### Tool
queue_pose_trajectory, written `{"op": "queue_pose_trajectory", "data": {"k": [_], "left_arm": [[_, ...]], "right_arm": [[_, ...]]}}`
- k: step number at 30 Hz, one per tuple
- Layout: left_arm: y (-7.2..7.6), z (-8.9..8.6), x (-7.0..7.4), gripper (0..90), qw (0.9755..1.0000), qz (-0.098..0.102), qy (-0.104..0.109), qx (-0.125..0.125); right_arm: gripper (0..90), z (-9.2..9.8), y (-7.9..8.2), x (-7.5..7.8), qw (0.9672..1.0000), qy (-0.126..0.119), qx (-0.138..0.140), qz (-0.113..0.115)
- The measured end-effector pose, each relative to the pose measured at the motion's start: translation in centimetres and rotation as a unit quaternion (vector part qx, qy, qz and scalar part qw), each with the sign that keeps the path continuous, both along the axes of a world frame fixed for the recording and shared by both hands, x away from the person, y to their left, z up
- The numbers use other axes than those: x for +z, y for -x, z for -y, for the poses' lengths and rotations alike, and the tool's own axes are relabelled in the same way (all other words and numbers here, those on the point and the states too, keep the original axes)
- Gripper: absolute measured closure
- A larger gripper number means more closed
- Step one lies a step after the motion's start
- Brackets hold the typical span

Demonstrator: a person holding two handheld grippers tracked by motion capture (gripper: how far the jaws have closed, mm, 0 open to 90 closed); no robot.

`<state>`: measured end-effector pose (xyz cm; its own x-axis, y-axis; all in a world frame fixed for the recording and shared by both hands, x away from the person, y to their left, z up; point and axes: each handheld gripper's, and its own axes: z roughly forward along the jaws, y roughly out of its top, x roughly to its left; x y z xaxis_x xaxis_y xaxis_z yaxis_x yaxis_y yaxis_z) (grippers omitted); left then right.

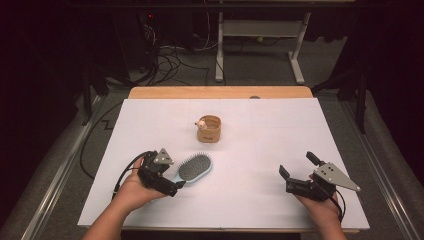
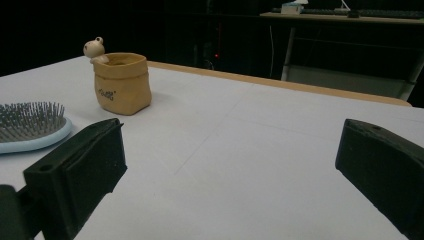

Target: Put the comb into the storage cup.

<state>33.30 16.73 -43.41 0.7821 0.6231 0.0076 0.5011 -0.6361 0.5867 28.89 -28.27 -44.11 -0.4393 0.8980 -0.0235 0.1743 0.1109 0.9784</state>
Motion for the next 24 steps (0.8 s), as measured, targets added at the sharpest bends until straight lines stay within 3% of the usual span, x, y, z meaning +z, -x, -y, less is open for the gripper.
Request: {"op": "queue_pose_trajectory", "data": {"k": [10, 15, 24], "left_arm": [[-1.8, 3.1, 0.7, 0.0, 0.9989, -0.024, -0.036, -0.018], [-2.5, 4.6, -0.3, 0.0, 0.9969, -0.039, -0.065, -0.022], [-2.9, 5.3, -1.3, 0.0, 0.9956, -0.048, -0.078, -0.019]], "right_arm": [[0.0, 0.1, -0.1, -0.1, 1.0000, -0.009, 0.000, -0.004], [0.0, 0.3, 0.0, 0.1, 1.0000, -0.009, -0.002, 0.002], [0.0, 0.2, -0.1, 0.1, 1.0000, -0.006, 0.000, 0.001]]}}
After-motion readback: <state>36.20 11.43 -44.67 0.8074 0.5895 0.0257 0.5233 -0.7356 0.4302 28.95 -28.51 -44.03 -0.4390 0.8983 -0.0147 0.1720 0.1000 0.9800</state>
